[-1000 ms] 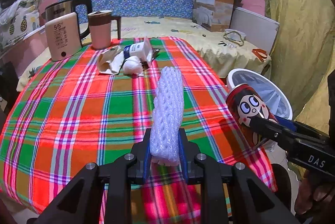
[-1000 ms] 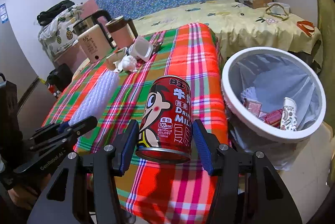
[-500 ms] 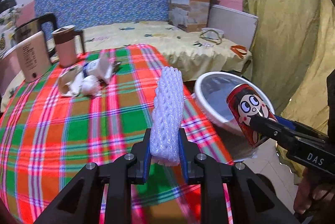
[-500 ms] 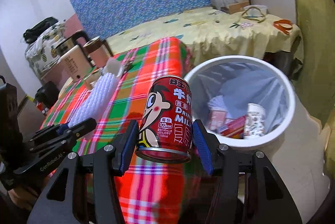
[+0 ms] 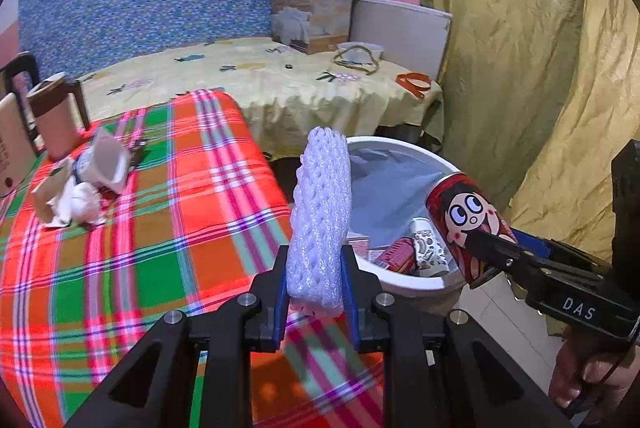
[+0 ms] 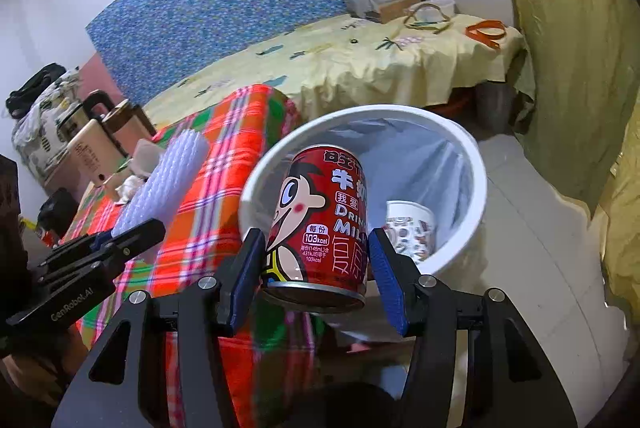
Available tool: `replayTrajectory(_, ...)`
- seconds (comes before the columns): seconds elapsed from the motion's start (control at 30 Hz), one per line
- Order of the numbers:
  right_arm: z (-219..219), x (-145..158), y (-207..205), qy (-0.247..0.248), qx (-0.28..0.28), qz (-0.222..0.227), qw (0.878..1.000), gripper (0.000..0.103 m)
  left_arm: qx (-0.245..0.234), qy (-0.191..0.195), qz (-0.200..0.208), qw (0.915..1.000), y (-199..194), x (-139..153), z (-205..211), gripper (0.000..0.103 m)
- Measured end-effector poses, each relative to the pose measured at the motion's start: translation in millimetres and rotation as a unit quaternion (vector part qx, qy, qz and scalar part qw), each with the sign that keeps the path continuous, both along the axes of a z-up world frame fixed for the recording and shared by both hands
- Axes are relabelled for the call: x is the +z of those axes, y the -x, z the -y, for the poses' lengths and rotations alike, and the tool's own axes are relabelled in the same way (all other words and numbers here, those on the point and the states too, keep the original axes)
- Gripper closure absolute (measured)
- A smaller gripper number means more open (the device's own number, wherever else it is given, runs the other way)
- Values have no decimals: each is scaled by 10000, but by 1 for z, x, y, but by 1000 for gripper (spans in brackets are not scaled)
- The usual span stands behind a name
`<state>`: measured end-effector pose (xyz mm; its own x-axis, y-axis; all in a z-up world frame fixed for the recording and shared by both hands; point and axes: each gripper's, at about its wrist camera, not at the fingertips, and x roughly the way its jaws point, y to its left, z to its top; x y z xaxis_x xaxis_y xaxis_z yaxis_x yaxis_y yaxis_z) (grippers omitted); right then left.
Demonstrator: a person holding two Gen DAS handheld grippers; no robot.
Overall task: Collect trash
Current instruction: 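Carry the foam net with the left tool while the right tool carries the red can over the bin, then open the left tool over the bin while the right tool releases the red can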
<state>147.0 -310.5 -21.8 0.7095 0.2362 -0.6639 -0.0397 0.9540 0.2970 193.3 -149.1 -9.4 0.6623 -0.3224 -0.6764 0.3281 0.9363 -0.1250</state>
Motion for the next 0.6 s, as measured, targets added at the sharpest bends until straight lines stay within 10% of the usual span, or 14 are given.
replayTrajectory(0.6, 16, -12, -17, 136, -105, -296, 9994, 48, -465, 16, -242, 9986, -38, -19, 38, 79)
